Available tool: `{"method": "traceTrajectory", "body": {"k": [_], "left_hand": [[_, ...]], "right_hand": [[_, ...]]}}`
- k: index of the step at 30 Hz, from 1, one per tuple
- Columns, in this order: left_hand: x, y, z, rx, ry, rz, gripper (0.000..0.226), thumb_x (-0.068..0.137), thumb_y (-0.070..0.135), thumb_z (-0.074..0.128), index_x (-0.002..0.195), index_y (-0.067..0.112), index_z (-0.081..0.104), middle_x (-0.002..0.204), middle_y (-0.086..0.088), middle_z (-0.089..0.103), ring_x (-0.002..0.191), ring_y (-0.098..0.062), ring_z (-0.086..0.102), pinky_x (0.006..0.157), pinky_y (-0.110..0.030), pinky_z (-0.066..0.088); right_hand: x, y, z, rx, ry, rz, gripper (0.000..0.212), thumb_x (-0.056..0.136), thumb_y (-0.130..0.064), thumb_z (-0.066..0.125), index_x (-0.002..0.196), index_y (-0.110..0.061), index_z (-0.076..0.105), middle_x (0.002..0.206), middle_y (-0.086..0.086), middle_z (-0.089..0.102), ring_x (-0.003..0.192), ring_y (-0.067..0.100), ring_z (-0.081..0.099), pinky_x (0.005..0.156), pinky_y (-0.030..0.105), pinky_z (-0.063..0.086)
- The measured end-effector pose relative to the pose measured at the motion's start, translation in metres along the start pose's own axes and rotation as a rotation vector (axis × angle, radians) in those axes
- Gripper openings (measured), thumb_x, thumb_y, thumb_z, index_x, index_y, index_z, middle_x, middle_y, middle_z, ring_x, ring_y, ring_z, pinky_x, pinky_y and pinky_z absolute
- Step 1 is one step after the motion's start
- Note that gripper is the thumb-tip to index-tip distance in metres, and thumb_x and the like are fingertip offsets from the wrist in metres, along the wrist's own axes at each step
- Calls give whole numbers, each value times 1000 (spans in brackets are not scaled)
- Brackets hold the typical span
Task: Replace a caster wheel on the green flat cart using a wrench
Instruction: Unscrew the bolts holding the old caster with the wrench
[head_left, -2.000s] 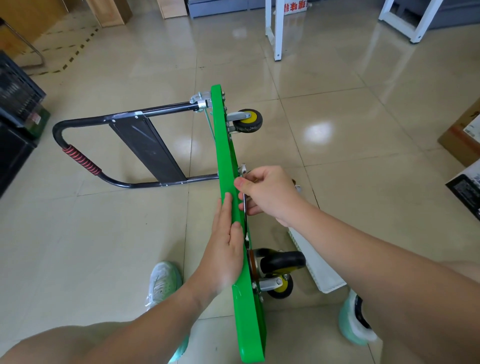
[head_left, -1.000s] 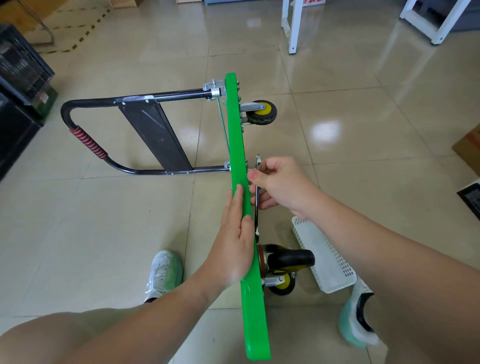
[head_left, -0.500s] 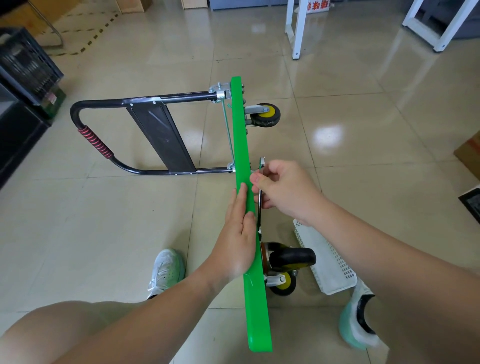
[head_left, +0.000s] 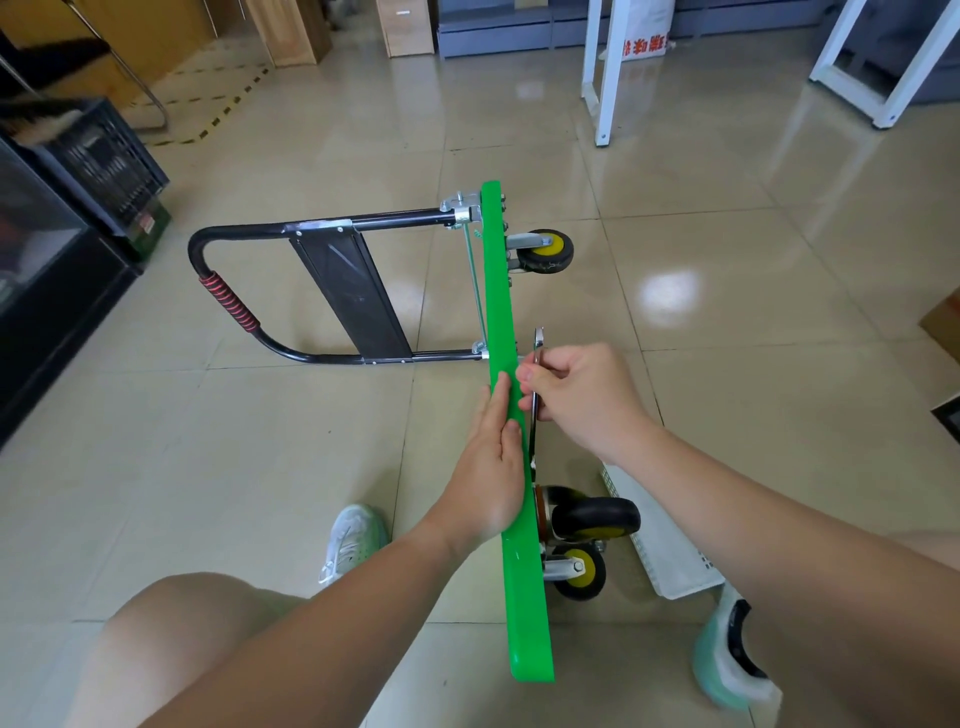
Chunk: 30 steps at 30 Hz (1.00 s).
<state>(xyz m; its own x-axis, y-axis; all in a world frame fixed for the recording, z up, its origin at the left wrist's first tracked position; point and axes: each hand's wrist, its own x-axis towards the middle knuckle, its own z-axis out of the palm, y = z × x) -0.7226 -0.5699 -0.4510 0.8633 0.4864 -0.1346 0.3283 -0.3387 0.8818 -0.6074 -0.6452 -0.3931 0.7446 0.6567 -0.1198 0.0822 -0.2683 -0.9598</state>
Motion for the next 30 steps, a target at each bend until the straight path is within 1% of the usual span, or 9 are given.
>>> {"method": "traceTrajectory", "body": {"k": [10,14,16,18,21,23,25,28,30], "left_hand": [[3,-1,-1,-27,6,-10,55,114,23,23,167,28,7,173,11,13,159,-4,3,130,-27,8],[4,-1,-1,-36,12,3,53,114,24,23,166,32,12,172,13,16,159,-4,6,129,-27,10],[3,0,-1,-53,11,-4,53,114,23,24,166,28,14,168,18,18,158,-2,10,126,-17,12],[2,1,-2,-71,10,-15,53,114,26,26,166,26,15,160,22,26,152,3,20,117,-4,18],[-1,-1,-5,-90,2,-40,56,113,33,28,167,27,13,157,17,34,146,2,32,108,1,24],[-3,3,-7,-98,7,-66,56,113,32,28,166,29,11,154,21,32,141,6,29,98,10,19],[-2,7,-7,-114,-6,-69,54,114,33,27,166,32,10,155,24,28,142,9,26,94,13,16],[1,6,-4,-106,-17,-80,54,115,28,25,166,32,8,164,20,21,147,7,20,93,14,14],[3,4,-3,-101,-19,-92,54,115,26,24,166,33,8,167,18,18,149,5,19,97,12,12]], "right_hand": [[-4,3,2,-17,21,-21,23,96,-17,67,79,-32,71,71,-9,74,71,12,74,79,46,63],[-12,3,5,-53,28,-73,24,94,-16,69,78,-34,73,71,-5,74,68,6,71,80,43,62],[-20,4,5,-47,69,-102,25,93,-17,70,76,-35,73,75,-3,75,72,11,73,80,44,62],[-30,7,5,-70,83,-149,22,91,-17,72,77,-35,76,77,-6,76,74,13,73,78,42,61],[-45,11,9,-70,47,-230,15,88,-17,75,91,-31,80,90,-14,77,90,6,72,89,35,58],[-49,12,4,-44,37,-247,21,87,-16,76,94,-36,78,95,-14,77,96,4,71,94,36,57],[-46,12,-3,-30,23,-248,22,88,-15,76,92,-37,78,96,-14,77,96,2,71,96,37,57],[-36,10,-16,68,27,-187,23,87,-12,76,84,-35,77,92,-11,78,93,9,73,94,42,57],[-26,10,-24,107,11,-134,25,89,-10,74,78,-33,76,85,-7,78,87,14,74,90,45,59]]}}
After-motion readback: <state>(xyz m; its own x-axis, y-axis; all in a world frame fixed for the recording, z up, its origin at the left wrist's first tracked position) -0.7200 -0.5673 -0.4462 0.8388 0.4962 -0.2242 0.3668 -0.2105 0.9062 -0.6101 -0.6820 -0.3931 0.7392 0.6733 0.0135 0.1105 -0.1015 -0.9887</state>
